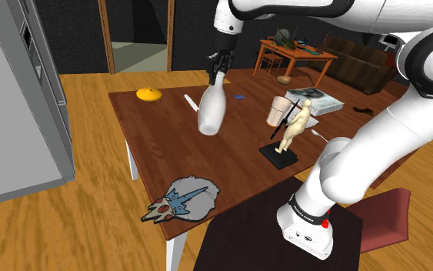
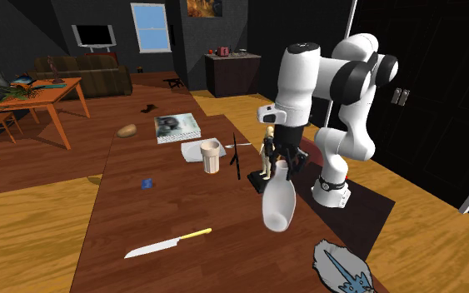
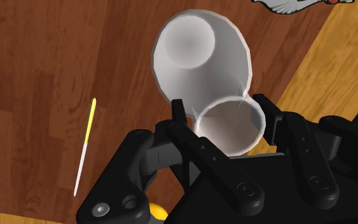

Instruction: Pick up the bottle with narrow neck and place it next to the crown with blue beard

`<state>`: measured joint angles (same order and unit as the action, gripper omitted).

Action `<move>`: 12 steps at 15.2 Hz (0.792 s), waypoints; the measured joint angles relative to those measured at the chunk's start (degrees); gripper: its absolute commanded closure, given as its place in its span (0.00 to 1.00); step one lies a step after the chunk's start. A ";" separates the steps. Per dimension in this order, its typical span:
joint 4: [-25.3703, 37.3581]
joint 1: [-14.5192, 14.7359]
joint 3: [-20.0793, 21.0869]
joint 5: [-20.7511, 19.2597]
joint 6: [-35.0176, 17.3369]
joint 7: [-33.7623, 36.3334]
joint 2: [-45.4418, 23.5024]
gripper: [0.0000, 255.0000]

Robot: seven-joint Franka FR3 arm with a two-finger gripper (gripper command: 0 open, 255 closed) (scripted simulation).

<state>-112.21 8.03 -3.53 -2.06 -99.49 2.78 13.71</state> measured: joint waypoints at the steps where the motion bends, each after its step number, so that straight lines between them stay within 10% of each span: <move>1: -0.80 -0.01 -0.02 -0.01 -0.81 0.00 -0.02 1.00; 12: -9.32 -0.05 -0.09 -0.09 -9.44 0.23 -0.13 1.00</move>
<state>-121.53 7.98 -3.62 -2.15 -108.93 3.01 13.58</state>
